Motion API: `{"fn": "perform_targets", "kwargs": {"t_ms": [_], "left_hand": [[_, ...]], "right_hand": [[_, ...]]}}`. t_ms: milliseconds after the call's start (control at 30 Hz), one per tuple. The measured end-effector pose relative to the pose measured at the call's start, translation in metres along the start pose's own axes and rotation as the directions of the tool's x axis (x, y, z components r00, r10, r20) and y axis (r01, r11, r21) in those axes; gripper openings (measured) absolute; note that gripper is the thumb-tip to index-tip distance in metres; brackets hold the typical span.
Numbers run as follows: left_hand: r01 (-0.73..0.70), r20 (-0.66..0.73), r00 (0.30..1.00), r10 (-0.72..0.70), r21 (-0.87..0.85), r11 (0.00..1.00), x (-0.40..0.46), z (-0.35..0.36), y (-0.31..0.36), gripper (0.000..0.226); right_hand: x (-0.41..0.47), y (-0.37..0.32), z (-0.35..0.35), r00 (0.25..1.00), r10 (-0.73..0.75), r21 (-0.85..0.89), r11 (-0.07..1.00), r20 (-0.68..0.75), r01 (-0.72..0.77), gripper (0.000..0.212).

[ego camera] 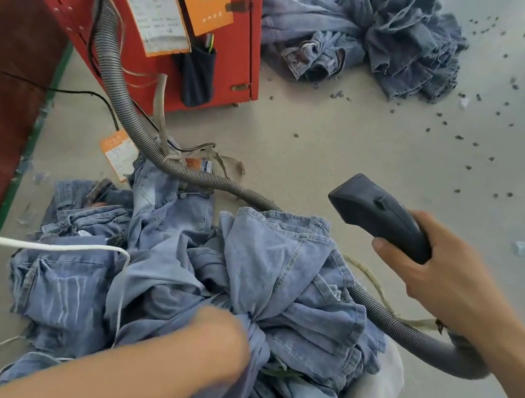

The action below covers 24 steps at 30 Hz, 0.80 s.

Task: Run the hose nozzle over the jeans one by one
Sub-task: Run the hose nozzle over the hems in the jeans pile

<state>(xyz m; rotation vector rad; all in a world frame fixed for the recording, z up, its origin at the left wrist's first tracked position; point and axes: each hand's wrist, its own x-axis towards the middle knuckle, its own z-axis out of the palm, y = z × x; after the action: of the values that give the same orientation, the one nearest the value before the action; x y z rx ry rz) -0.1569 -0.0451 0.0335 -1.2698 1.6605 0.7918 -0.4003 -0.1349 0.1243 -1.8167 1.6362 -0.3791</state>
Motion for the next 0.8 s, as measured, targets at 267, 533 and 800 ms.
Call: {"fn": "perform_targets", "kwargs": {"t_ms": [267,533,800], "left_hand": [[-0.037,-0.066,0.866,-0.496,-0.997,0.068,0.088,-0.066,-0.04,0.085],[-0.38,-0.276,0.923,-0.27,-0.53,-0.758,0.029,-0.01,-0.068,0.035],[-0.366,-0.365,0.914,-0.175,-0.563,-0.74,-0.01,0.01,-0.059,0.043]], "right_hand": [[-0.001,-0.002,0.0,0.999,0.022,0.016,1.0,0.025,-0.023,0.019],[-0.009,-0.003,0.002,0.997,-0.023,-0.044,0.999,0.071,0.026,0.021],[-0.03,-0.021,0.008,0.981,-0.136,-0.046,0.989,0.141,0.144,0.029]]}}
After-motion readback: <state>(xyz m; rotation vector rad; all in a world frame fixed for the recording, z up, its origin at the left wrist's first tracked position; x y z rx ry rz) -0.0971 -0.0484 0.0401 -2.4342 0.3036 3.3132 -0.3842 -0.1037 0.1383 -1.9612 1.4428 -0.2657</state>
